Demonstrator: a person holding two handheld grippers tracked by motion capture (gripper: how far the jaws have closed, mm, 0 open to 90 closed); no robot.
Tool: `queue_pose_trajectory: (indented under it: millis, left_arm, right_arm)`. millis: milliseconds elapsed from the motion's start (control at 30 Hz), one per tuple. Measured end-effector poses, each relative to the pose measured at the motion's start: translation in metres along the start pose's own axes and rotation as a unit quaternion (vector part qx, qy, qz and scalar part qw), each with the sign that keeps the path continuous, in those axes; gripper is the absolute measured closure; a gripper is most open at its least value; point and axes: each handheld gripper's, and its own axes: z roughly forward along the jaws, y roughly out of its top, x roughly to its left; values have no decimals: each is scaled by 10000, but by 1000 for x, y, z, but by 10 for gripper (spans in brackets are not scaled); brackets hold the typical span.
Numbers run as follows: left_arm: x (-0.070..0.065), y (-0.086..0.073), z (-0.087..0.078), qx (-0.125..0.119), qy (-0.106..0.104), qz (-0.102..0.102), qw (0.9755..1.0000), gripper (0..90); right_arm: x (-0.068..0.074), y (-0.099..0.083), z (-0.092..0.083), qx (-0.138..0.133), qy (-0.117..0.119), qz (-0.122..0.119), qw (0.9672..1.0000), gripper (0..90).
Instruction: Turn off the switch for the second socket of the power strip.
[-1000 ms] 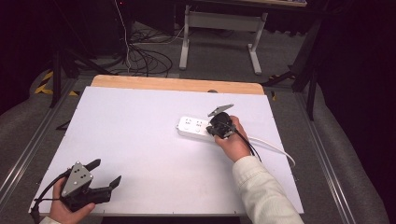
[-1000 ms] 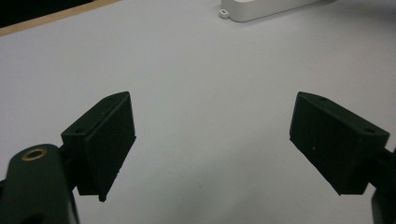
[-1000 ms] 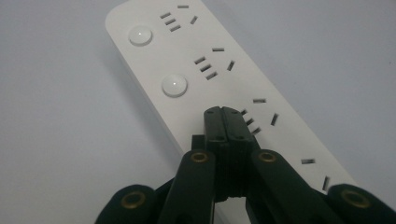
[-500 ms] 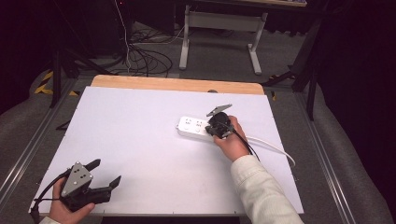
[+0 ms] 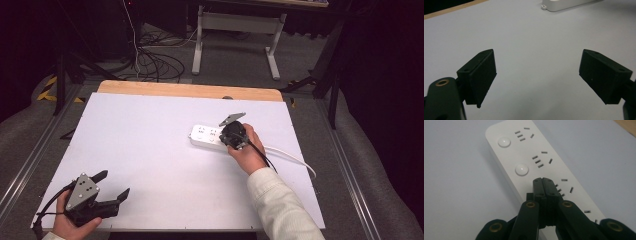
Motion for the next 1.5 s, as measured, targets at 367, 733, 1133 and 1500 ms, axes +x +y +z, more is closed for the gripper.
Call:
queue_pose_trajectory:
  millis: [367, 733, 1133, 1500]
  left_arm:
    - [0, 0, 1, 24, -7, 15, 10000, 147]
    - [0, 0, 0, 23, -3, 8, 10000, 147]
    - [0, 0, 1, 34, 0, -2, 10000, 147]
    - [1, 0, 0, 26, 10, 0, 10000, 146]
  right_arm:
    - [2, 4, -36, -591, 124, 126, 9981, 897]
    - [4, 3, -48, -732, 168, 42, 9972, 886]
    - [1, -2, -71, -958, 176, 107, 9952, 872]
    - [5, -11, -99, -1404, 354, 64, 9894, 450]
